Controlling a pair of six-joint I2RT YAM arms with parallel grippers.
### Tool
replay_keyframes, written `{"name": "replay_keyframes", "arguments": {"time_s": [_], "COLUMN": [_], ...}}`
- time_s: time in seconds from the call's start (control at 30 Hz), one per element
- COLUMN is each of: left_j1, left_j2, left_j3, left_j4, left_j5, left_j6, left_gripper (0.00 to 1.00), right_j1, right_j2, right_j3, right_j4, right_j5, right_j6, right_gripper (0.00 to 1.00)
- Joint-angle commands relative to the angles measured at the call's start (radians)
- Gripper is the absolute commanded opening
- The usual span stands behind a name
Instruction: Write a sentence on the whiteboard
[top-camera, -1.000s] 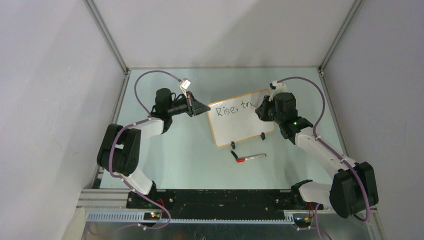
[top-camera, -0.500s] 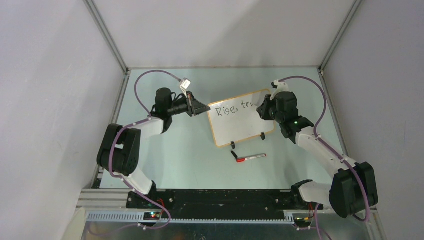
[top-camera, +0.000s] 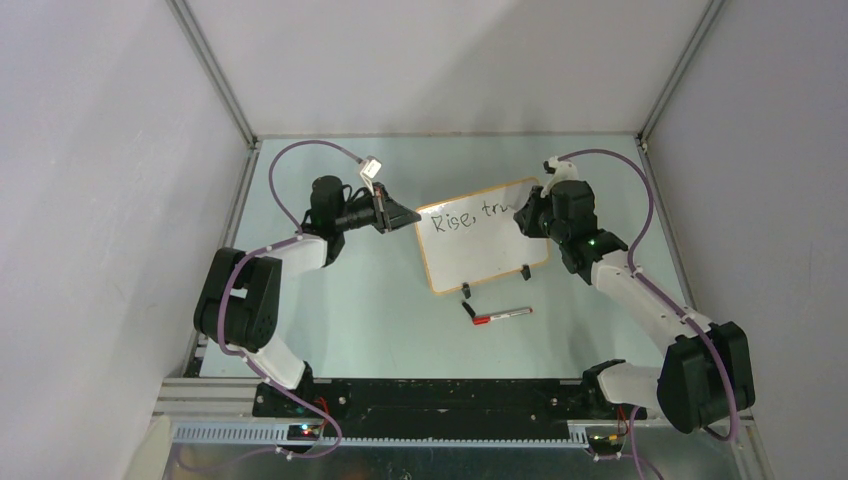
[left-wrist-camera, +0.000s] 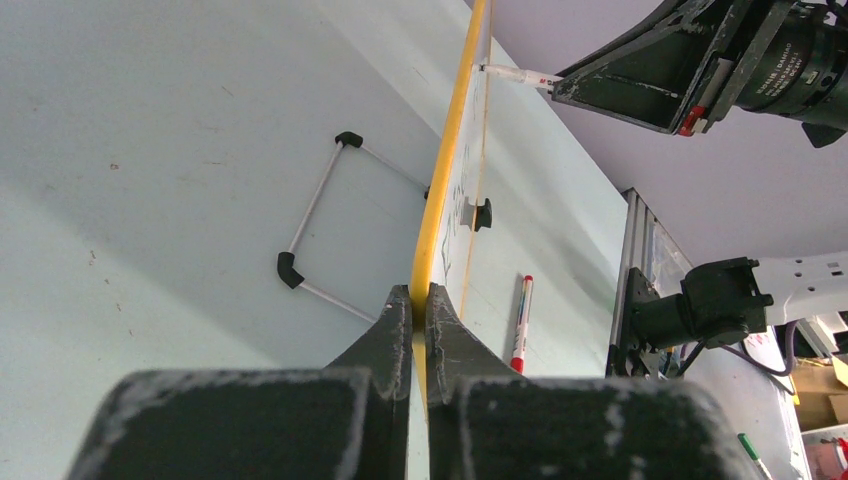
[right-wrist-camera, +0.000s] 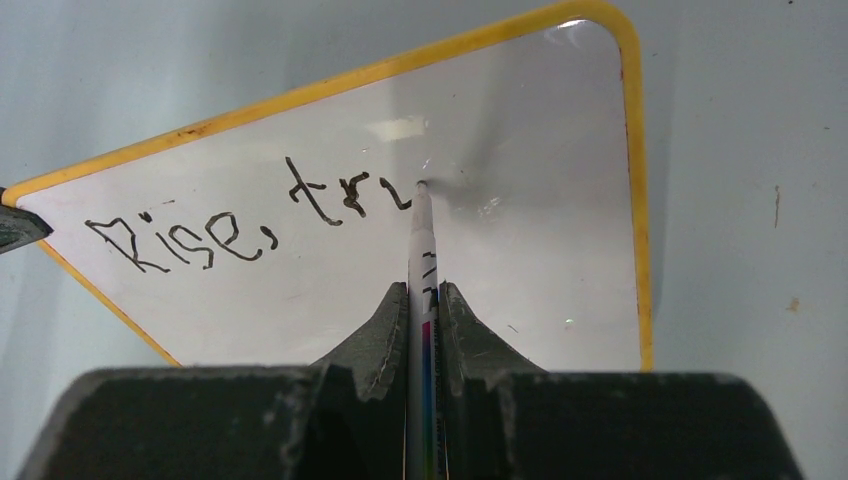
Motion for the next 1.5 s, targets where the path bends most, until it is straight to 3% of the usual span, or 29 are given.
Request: {"name": "replay_keyframes", "arguments": {"time_s": [0.0, 1.47], "left_j1": [0.002, 0.001], "left_j2": [-0.014, -0.016], "left_j3": [0.031, 0.033], "left_j4": [-0.015, -0.019], "left_j5": [-0.012, -0.007], "left_j6": [0.047, 0.050], "left_gripper": [0.03, 0.03], "right_j1": [-0.007, -0.010], "right_j2": [0.017, 0.026], "right_j3": [0.050, 0.048], "right_j4": [0.022, -0.032], "right_j5": [0.017, -0.018], "right_j6": [-0.002, -0.002], "right_gripper": [0.00, 0.00]}}
